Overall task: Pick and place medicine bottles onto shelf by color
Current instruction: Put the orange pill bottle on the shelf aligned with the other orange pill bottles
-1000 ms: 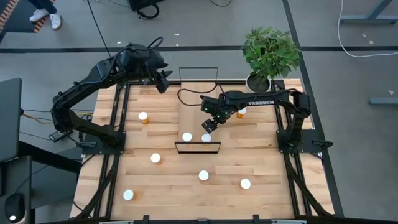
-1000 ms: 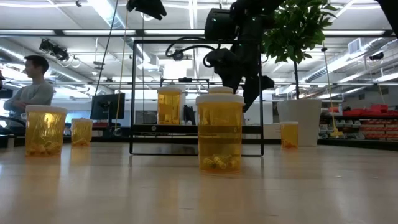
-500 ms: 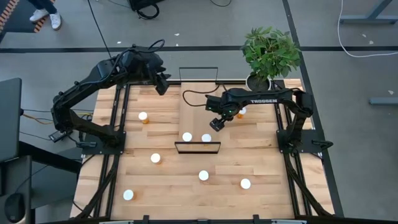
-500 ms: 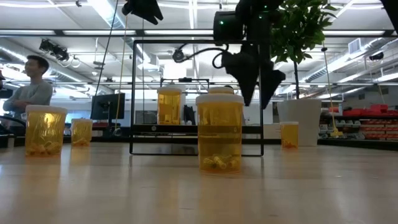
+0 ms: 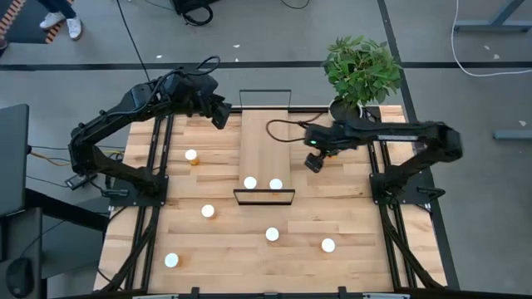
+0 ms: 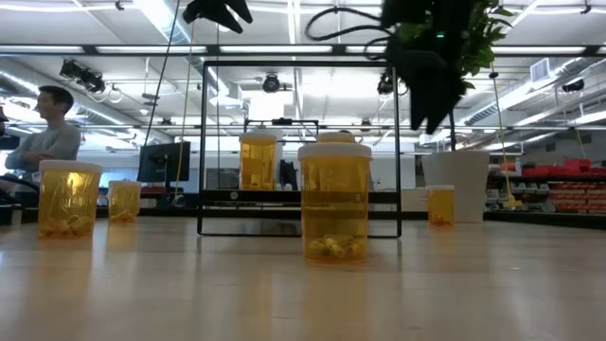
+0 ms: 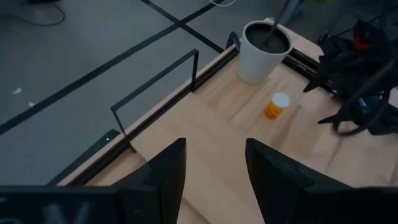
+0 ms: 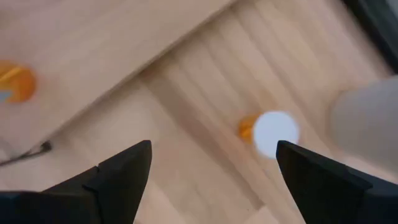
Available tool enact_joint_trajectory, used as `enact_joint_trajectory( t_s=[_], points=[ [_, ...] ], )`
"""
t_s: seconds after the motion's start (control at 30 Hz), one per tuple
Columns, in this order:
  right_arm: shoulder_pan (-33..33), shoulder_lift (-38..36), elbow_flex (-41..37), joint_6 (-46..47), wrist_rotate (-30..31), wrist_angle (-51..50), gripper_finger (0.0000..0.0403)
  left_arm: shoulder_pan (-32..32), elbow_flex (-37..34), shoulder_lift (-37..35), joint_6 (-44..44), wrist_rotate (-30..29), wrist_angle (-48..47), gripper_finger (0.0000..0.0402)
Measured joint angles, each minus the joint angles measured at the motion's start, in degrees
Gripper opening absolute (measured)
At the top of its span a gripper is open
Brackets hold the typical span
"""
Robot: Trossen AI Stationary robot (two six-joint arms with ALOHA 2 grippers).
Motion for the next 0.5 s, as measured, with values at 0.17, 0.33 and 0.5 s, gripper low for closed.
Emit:
enact_joint_trajectory(
  t_s=[0.17, 0.33, 0.5],
  points=[
    [0.3, -11.7, -10.2, 5.5, -1.0, 1.2, 0.0353, -2.5, 0.0, 0.0, -2.3, 0.0, 0.3, 0.0172],
    [2.3, -17.5, -14.7, 8.8, -0.9, 1.2, 0.0353, -4.2, 0.0, 0.0, -3.4, 0.0, 1.5, 0.0172],
    [2.3, -16.2, -16.6, 7.3, 0.9, 1.3, 0.0353, -5.0, 0.0, 0.0, -7.8, -0.1, 3.2, 0.0172]
  ],
)
